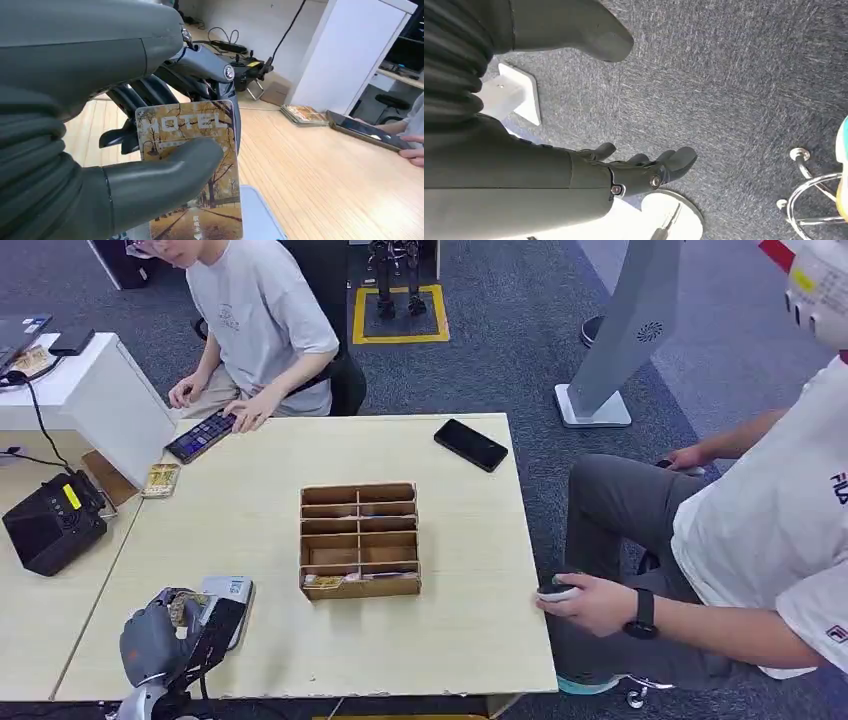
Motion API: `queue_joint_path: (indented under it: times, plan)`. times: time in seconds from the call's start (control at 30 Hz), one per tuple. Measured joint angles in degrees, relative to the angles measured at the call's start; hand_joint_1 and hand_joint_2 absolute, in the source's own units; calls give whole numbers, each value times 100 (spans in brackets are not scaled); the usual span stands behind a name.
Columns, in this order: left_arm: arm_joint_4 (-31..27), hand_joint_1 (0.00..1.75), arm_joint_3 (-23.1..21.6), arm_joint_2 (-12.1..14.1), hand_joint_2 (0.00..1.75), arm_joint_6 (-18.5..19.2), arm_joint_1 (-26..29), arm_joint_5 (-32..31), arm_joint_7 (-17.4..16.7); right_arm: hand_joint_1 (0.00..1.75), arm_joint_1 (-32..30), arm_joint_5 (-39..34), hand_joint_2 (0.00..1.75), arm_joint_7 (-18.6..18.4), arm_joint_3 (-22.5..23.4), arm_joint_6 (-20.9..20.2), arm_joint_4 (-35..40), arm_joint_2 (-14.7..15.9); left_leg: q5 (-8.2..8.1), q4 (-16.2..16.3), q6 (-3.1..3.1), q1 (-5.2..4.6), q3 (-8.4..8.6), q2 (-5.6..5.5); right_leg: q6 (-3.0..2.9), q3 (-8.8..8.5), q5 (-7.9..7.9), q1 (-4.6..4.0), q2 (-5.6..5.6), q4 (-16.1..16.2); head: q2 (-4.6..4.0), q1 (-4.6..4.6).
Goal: Pass the card to the sensor for recognition and then transmit it.
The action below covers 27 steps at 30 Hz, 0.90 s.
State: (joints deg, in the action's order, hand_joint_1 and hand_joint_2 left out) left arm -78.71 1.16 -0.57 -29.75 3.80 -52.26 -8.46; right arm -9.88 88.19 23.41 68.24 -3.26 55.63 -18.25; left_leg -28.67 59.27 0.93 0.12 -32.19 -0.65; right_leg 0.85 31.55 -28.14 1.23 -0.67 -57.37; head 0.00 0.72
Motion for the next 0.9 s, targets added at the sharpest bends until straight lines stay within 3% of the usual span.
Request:
queue_joint_path:
  times: [0.63,0.9]
  plan:
    - [0,175,2,4,175,173,6,155,-98,0,17,0,175,2,2,103,-68,0,0,0,0,0,0,-1,0,-4,0,0,1,0,0,0]
    - [0,175,15,20,175,796,77,2044,256,0,27,0,175,107,0,241,-101,4,0,0,0,0,0,-9,0,-6,0,0,8,0,0,0]
